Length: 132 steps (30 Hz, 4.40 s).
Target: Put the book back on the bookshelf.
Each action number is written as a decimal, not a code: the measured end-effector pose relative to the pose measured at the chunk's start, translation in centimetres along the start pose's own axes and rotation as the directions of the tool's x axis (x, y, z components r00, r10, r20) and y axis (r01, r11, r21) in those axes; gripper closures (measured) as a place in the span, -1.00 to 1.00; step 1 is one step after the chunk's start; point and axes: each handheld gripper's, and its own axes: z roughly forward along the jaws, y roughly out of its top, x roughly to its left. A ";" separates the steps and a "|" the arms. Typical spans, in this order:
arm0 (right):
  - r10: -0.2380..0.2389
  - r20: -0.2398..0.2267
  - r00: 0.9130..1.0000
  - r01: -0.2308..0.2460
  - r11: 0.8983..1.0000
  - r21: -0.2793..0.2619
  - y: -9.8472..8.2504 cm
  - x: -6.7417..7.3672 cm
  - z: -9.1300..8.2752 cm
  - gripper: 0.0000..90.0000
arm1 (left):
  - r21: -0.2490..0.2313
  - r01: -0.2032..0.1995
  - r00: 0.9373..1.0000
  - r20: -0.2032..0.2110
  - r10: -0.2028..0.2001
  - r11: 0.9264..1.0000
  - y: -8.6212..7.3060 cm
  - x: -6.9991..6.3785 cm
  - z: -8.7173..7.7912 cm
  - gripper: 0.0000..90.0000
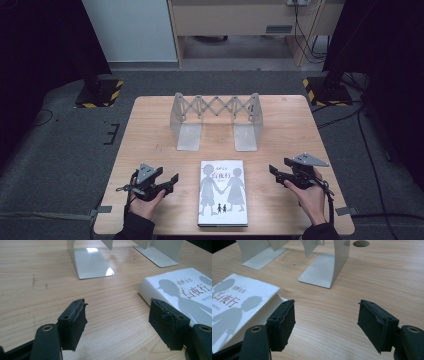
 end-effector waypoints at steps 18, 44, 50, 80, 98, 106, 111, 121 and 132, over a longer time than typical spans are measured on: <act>-0.024 -0.146 0.989 0.029 0.999 0.030 0.2 4.2 1.6 -0.32 | 0.031 -0.011 0.995 0.102 0.008 0.999 -0.7 -3.4 0.6 -0.21; 0.020 -0.298 0.954 0.017 0.993 0.121 -2.1 7.9 4.7 -0.32 | 0.109 -0.101 0.975 0.211 0.076 0.989 -1.2 -6.9 2.5 -0.08; 0.063 -0.320 0.945 -0.023 0.992 0.126 -2.3 8.0 5.1 -0.34 | 0.110 -0.088 0.972 0.226 0.062 0.990 -1.2 -6.9 2.7 -0.07; 0.041 -0.381 0.924 -0.032 0.999 0.031 -1.0 9.2 4.5 -0.19 | 0.076 -0.077 0.968 0.244 0.056 0.994 -1.3 -6.4 3.1 -0.31; 0.216 -0.504 0.836 -0.166 0.976 0.144 -1.5 8.7 5.4 0.30 | 0.064 -0.030 0.971 0.237 0.014 0.997 -1.0 -5.4 3.1 -0.34; 0.285 -0.533 0.797 -0.242 0.958 0.152 -1.1 8.7 5.2 0.57 | 0.052 0.015 0.970 0.241 -0.027 0.999 -0.7 -4.8 3.2 -0.35; 0.334 -0.530 0.780 -0.283 0.943 0.177 -0.9 8.8 5.1 0.64 | 0.049 0.045 0.964 0.260 -0.056 0.998 -0.5 -4.5 3.6 -0.35; 0.364 -0.563 0.742 -0.325 0.930 0.173 -0.1 8.5 4.4 0.75 | 0.048 0.056 0.945 0.319 -0.068 0.997 -0.3 -4.6 4.3 -0.49; 0.297 -0.646 0.704 -0.320 0.943 0.085 1.1 7.9 2.9 0.75 | 0.039 0.119 0.886 0.447 -0.124 0.992 -0.5 -4.9 5.6 -0.82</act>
